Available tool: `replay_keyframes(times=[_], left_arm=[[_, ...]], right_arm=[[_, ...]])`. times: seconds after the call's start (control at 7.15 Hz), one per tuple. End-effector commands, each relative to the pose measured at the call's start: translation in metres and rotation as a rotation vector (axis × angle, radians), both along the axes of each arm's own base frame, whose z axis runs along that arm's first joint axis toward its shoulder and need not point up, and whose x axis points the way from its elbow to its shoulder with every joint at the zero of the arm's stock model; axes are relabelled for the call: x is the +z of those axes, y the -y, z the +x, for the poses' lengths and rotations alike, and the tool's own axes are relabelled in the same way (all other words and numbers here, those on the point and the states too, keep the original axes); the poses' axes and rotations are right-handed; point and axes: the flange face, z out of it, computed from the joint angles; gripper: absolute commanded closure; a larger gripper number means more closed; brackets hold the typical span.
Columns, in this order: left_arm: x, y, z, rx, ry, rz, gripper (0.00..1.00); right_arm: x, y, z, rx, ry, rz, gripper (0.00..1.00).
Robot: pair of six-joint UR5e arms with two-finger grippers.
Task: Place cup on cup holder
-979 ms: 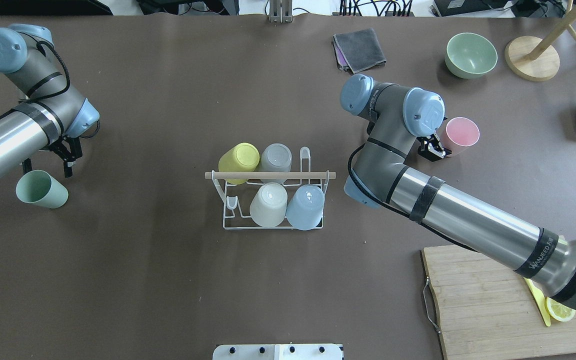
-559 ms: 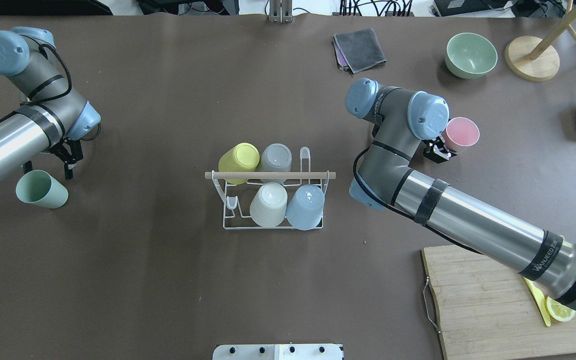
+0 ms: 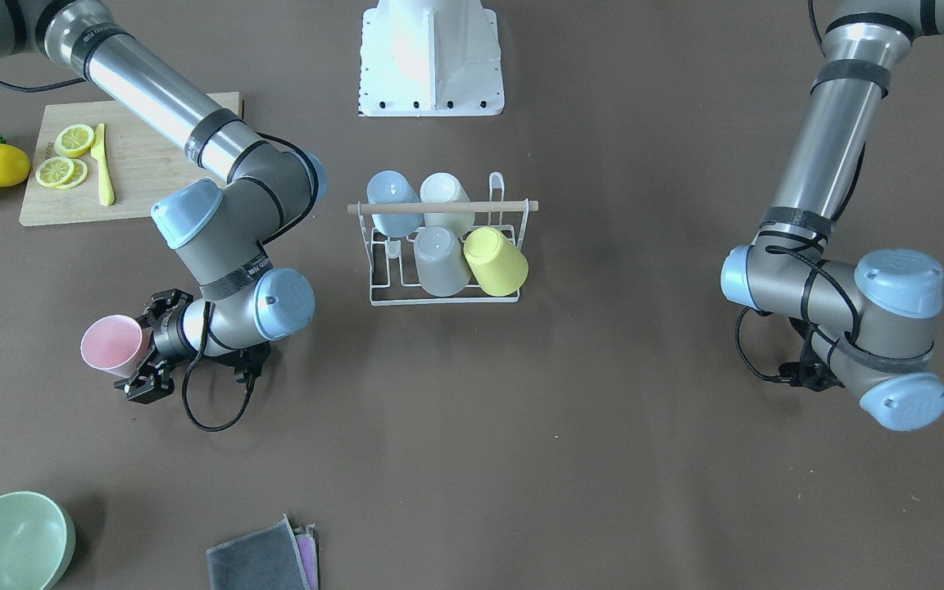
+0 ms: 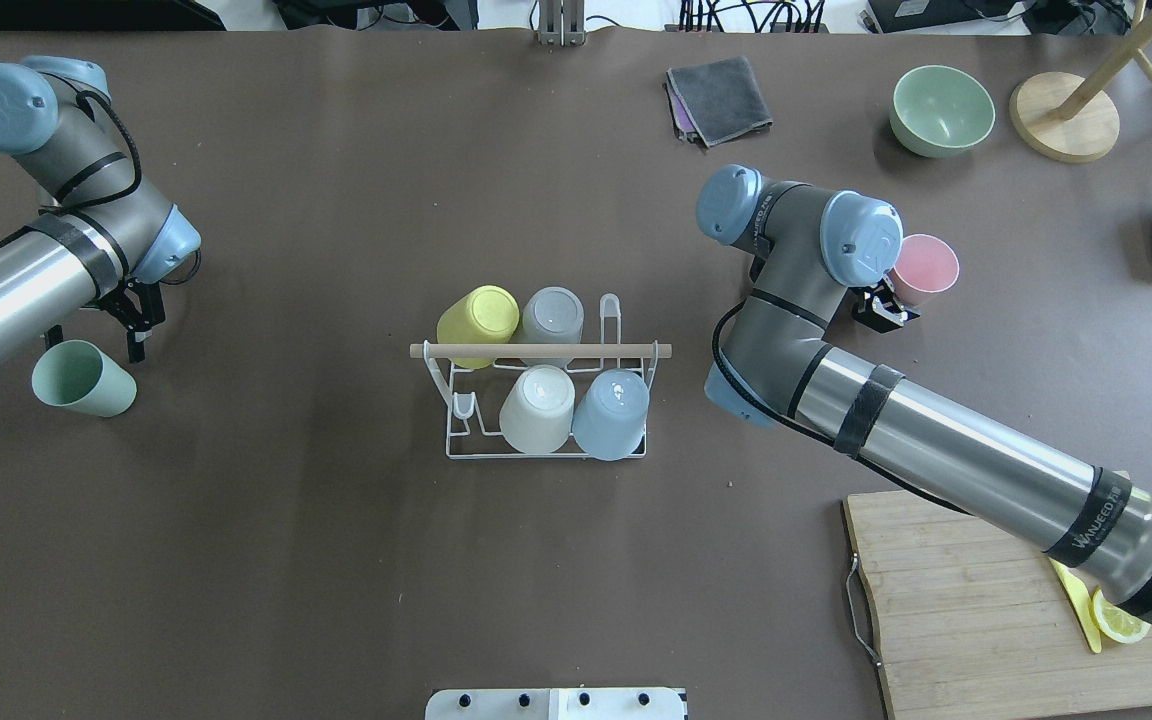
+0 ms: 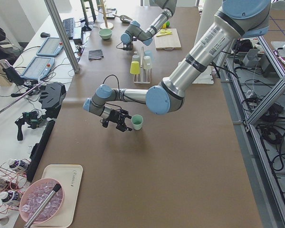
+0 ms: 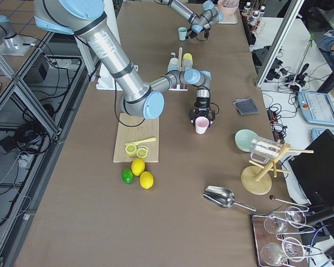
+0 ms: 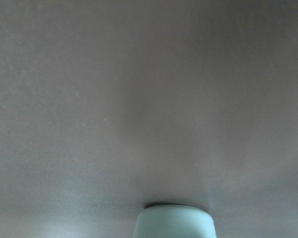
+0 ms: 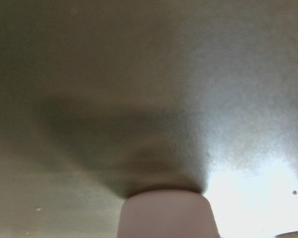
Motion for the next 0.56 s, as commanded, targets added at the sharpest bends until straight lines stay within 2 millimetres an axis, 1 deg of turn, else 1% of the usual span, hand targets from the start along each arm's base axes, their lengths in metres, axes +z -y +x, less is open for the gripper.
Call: replay_keyframes(times=[0.0, 0.42], left_arm=[[-0.0011, -0.0146, -0.0035, 0.007, 0.000, -0.001, 0.02], [0.0005, -0.0192, -0.0001, 0.014, 0.001, -0.004, 0.02]], right_arm=[[0.0074, -0.0017, 0.0019, -0.001, 0.004, 0.004, 0.00], [0.0098, -0.0007, 0.0044, -0.004, 0.006, 0.003, 0.00]])
